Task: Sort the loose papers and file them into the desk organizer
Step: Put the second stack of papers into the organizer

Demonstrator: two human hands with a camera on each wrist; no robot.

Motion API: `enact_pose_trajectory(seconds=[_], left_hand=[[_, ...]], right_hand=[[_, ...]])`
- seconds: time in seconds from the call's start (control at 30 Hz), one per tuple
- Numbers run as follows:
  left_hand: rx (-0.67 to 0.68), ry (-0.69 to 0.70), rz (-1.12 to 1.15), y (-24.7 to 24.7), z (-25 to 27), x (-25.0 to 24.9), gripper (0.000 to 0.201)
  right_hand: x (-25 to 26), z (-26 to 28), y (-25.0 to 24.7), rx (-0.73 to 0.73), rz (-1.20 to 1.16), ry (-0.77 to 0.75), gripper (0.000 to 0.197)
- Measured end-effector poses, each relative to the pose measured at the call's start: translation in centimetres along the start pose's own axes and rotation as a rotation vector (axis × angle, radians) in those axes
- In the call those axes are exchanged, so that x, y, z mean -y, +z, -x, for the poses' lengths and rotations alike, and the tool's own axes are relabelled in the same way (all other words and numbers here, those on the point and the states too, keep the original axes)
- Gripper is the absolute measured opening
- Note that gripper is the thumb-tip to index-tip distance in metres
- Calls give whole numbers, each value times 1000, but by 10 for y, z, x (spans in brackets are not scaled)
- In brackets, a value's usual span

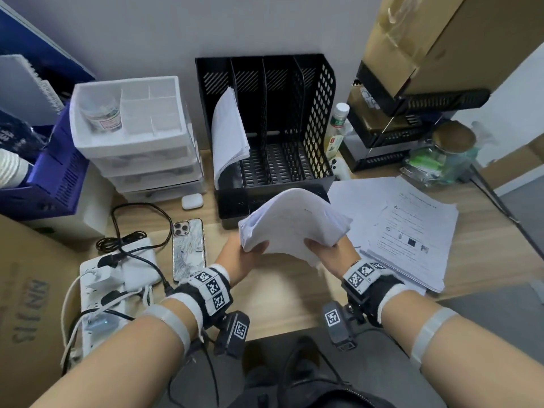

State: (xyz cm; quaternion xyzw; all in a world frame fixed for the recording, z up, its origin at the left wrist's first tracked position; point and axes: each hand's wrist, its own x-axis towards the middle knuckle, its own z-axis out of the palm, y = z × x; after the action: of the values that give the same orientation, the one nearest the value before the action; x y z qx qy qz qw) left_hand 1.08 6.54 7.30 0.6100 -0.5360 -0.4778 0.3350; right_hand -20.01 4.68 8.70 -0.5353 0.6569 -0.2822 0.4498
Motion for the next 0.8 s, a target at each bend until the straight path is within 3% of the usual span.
enact_pose_trajectory(seconds=[0.13,0.23,0.3,0.37,0.4,0.5,0.57,0.67,0.73,0.8], left_hand=[[51,-87,-152,-5,-14,12,39],[26,-104,-224,-12,-27,3,35],[-29,-52,-249,-19,-35,-9,38],[-79,23,-291,-26,-42,-28,29],[-104,74,-316,-29,-43,-41,21],[-185,226,-422,-32,-38,-82,29],[-179,301,-511,-30,-38,-102,38],[-200,356,-660,-31,-39,-124,34],[-210,442,-660,-35,-42,-134,48],[-118,472,-548,-37,-46,-137,65]], right_hand=[[-2,-11,-8,60,101,39,30],[1,-23,-9,32,238,98,37],[15,-31,-14,-163,223,20,45],[39,-32,-23,-388,146,-136,51],[56,-29,-26,-391,126,-196,54],[109,-19,-24,-32,53,-245,70],[140,-16,-21,121,65,-267,63],[176,-15,-21,169,-85,-124,41],[193,-19,-25,134,-140,-101,19],[205,-22,-30,85,-129,-129,5]])
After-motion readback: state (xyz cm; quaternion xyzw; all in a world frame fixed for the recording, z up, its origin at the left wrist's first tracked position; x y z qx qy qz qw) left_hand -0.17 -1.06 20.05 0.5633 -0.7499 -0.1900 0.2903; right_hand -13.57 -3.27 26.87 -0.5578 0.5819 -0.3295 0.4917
